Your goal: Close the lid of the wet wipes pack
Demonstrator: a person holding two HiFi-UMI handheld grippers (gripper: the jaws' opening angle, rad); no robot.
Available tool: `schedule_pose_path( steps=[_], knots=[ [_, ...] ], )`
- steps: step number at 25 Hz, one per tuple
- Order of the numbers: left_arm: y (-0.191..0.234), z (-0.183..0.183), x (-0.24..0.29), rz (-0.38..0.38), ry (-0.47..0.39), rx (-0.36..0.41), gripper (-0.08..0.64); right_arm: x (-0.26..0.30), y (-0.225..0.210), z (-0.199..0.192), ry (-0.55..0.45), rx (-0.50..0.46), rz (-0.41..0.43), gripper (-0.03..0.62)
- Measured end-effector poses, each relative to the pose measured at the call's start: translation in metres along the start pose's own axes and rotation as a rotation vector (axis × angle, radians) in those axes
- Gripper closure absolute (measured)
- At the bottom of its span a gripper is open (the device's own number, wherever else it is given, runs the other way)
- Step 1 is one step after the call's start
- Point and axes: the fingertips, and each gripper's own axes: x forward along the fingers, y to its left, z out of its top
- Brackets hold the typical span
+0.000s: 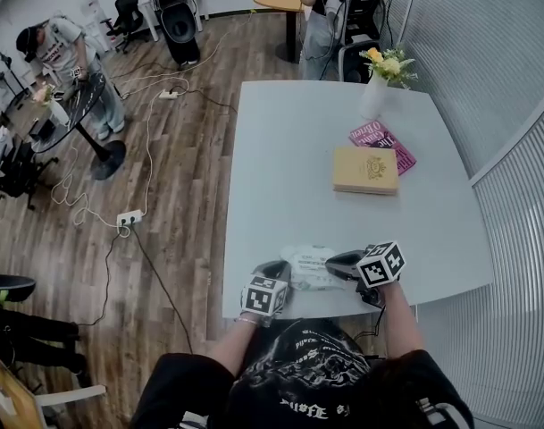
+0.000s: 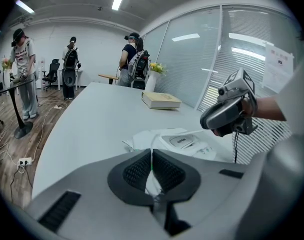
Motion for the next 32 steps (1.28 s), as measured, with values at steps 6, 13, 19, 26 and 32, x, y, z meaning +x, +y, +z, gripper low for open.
schedule_pose_path(
  steps=[6,13,19,26,32],
  knots=[
    [-0.002,0.001,0.000,0.000,0.002,0.004,0.548,0.019,0.002,-0.007,0.023,0.007,-0.027,0.583],
    [-0.002,0.002,-0.004,0.016,-0.005,0.008,0.548,0.032,0.003,-0.014,0.050,0.007,-0.078,0.592],
    [0.003,-0.001,-0.010,0.082,-0.003,0.017,0.548,0.039,0.000,-0.021,0.119,-0.075,-0.171,0.592],
    [0.003,-0.005,-0.007,0.077,0.000,-0.003,0.548,0.040,-0.003,-0.021,0.156,-0.093,-0.204,0.592],
    [0.004,-0.004,-0.009,0.060,-0.011,-0.017,0.548,0.044,0.001,-0.019,0.284,-0.206,-0.234,0.592]
  ],
)
